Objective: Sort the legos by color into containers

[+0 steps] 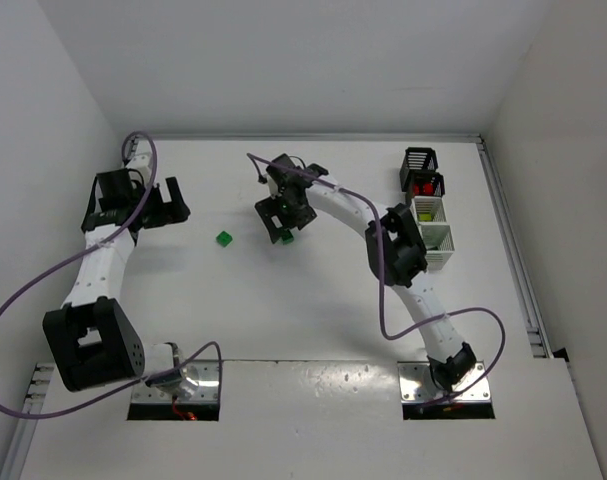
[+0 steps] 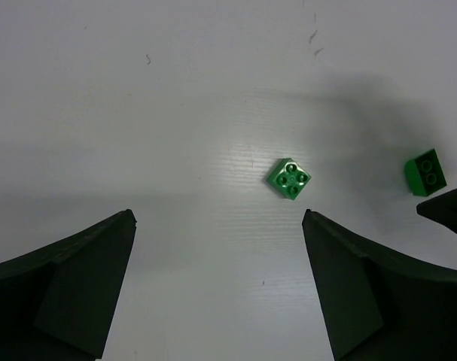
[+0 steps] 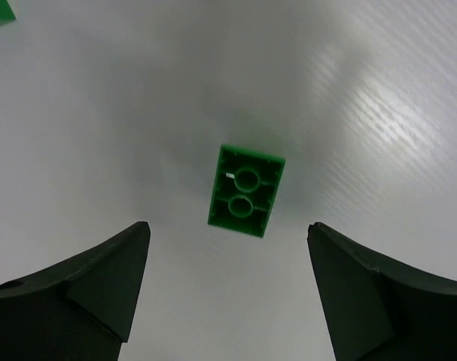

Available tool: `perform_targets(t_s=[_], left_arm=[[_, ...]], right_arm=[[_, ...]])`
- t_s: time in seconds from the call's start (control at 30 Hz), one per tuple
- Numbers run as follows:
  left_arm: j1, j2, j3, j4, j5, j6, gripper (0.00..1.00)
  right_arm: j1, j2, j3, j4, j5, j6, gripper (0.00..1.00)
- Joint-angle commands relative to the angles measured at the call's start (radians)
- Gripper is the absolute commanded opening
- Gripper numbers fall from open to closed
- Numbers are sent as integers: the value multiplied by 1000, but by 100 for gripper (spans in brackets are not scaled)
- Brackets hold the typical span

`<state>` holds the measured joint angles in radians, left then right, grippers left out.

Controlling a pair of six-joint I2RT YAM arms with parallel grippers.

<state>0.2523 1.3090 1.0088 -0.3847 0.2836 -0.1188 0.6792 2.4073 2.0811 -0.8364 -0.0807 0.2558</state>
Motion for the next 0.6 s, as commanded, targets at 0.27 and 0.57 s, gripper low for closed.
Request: perform_targets(t_s=[0.27,0.57], left_arm=[[15,-48,-33,-17,64,160,100],[-65,140,-42,-49,216,370,86]], right_arm=[[2,107,74,46,79,-13,51],[-20,-129,-82,56,174,-131,0]])
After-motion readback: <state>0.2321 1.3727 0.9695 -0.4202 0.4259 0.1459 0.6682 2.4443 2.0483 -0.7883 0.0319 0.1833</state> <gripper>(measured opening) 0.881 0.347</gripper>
